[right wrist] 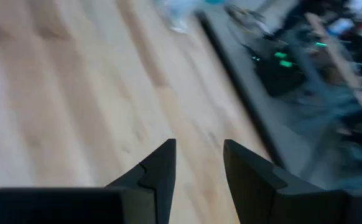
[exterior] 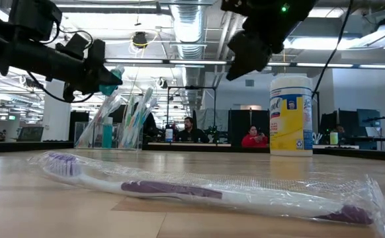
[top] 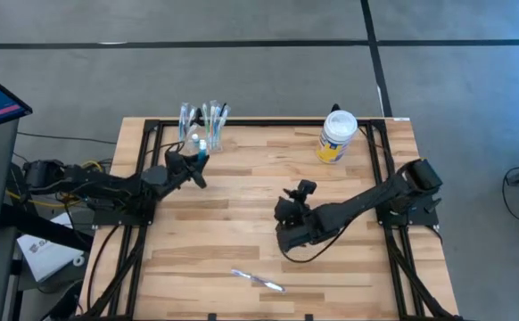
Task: Pick & Place toothbrushing station
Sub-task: Put the blue mouthwash into the transparent organizer
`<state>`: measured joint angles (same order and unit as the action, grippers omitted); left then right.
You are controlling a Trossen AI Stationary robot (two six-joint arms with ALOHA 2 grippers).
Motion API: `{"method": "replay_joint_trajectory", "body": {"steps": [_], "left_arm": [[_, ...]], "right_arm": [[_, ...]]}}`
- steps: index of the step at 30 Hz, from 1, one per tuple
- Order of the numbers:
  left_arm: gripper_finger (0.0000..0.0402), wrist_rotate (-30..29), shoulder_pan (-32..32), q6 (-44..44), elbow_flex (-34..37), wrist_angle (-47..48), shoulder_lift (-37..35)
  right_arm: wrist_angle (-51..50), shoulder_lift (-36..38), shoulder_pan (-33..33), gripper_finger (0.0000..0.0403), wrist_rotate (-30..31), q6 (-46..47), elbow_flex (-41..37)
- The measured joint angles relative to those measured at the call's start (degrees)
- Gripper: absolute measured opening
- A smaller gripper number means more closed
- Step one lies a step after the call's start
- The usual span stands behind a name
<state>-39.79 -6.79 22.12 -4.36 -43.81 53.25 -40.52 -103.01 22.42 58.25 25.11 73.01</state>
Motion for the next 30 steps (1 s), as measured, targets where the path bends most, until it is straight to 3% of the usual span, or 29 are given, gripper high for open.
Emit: {"method": "replay_joint_trajectory", "body": {"steps": [6,9,20,30], "left_arm": [[0.0088,-0.24,-4.31,-1.11,0.60,0.04,0.41],[0.0088,-0.22,-6.45,-0.31,1.67,0.11,0.61],[0.0088,-0.06,-13.00,0.39,3.30,-0.92,1.23],[0.0088,1.26,-13.51,-0.64,3.30,-1.41,3.44]], "right_arm": [[22.31,3.31,-1.03,0.0124,-9.86,-12.36,-6.38],[27.16,3.64,-1.74,0.0124,-12.76,-15.08,-7.26],[30.22,3.64,-3.09,0.0124,-16.38,-16.70,-7.26],[30.52,3.64,-3.08,0.0124,-16.47,-16.70,-7.26]]}}
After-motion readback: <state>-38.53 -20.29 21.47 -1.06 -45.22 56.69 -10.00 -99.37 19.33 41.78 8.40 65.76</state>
